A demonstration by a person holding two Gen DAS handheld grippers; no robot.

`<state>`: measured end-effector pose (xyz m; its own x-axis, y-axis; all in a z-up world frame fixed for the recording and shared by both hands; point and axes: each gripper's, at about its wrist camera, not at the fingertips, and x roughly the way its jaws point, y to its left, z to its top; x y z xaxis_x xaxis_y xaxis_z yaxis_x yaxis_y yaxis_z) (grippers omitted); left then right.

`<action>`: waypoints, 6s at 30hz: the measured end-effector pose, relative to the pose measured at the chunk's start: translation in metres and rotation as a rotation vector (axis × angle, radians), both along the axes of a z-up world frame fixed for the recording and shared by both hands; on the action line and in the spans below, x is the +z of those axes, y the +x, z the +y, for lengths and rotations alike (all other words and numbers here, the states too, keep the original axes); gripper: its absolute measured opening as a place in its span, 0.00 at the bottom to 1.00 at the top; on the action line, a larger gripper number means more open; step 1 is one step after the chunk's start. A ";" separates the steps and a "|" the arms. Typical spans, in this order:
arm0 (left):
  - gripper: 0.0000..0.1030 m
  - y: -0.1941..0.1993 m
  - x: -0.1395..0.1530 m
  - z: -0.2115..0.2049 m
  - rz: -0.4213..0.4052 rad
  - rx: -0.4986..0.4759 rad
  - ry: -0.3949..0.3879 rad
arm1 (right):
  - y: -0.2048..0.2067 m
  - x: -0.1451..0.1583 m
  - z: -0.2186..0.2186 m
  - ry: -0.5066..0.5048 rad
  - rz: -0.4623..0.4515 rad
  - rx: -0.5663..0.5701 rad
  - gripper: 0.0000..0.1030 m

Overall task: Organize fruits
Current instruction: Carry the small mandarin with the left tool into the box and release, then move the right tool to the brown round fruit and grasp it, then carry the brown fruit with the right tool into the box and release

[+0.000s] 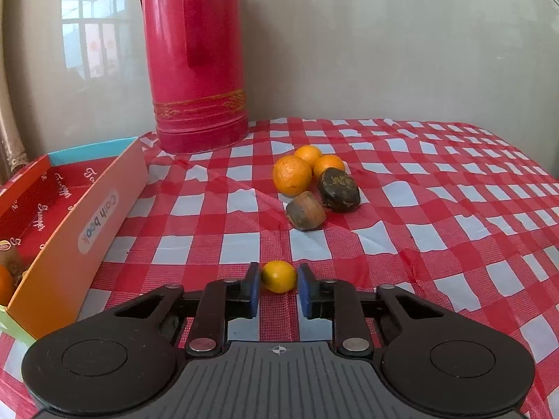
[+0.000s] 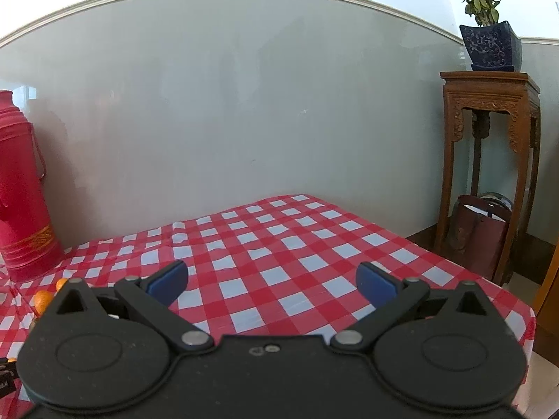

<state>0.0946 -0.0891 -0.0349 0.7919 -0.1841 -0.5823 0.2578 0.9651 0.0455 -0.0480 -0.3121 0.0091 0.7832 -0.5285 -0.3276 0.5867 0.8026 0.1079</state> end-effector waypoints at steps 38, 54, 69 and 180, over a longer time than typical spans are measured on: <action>0.22 -0.011 0.033 0.061 -0.152 0.132 -0.034 | 0.023 0.000 0.034 -0.016 0.018 0.087 0.94; 0.22 0.028 0.039 0.144 -0.126 0.396 -0.055 | 0.040 0.001 0.066 -0.030 0.037 0.178 0.94; 0.23 0.036 0.025 0.161 -0.004 0.414 -0.065 | 0.056 -0.001 0.095 -0.033 0.050 0.239 0.94; 1.00 -0.030 0.026 0.328 -0.039 0.935 -0.146 | 0.149 -0.015 0.290 -0.014 0.083 0.992 0.45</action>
